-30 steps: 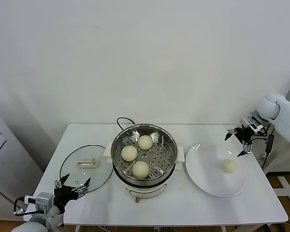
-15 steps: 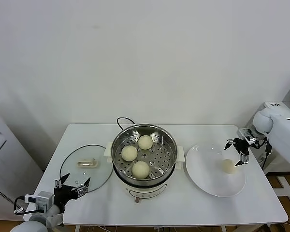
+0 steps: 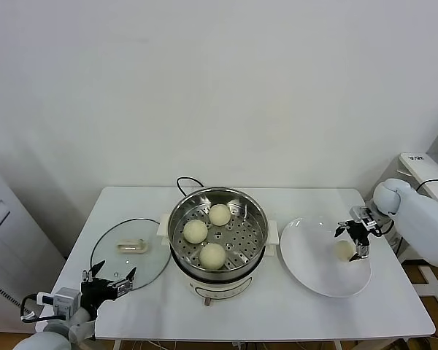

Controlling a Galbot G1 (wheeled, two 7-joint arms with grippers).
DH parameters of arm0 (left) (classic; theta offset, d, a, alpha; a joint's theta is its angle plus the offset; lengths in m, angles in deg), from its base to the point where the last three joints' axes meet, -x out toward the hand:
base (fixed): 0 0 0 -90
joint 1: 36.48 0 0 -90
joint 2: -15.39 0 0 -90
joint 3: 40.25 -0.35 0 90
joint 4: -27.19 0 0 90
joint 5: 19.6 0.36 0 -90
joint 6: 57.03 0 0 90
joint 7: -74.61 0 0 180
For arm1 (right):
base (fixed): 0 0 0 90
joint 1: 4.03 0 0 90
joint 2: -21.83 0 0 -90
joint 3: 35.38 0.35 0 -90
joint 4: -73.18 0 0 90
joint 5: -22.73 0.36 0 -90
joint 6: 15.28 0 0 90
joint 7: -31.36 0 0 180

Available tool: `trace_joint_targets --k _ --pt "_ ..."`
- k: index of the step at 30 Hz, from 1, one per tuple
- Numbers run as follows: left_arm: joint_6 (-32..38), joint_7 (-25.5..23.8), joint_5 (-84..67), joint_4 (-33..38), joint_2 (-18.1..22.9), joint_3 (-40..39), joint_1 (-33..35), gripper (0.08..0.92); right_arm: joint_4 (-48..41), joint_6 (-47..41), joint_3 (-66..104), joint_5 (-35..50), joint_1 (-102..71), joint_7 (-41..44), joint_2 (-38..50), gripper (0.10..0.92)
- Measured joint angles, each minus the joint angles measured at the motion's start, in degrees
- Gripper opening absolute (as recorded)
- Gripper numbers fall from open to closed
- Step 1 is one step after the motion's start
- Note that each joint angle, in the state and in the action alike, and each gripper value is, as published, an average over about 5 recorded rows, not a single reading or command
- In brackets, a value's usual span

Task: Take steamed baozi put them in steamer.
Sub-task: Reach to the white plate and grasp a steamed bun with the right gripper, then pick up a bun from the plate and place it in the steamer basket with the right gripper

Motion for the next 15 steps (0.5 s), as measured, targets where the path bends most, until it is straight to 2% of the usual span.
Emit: trace_joint_targets --k 11,15 --pt "-0.2 0.1 0.0 0.3 0.1 0.0 0.0 0.823 0.0 -1.4 1.5 -1.7 -0.5 0.8 0.1 0.486" --pt "-0.3 0.1 0.0 0.3 0.2 0.0 0.0 0.823 1.0 -2.1 0.8 -1.3 0.0 1.6 0.8 0.445"
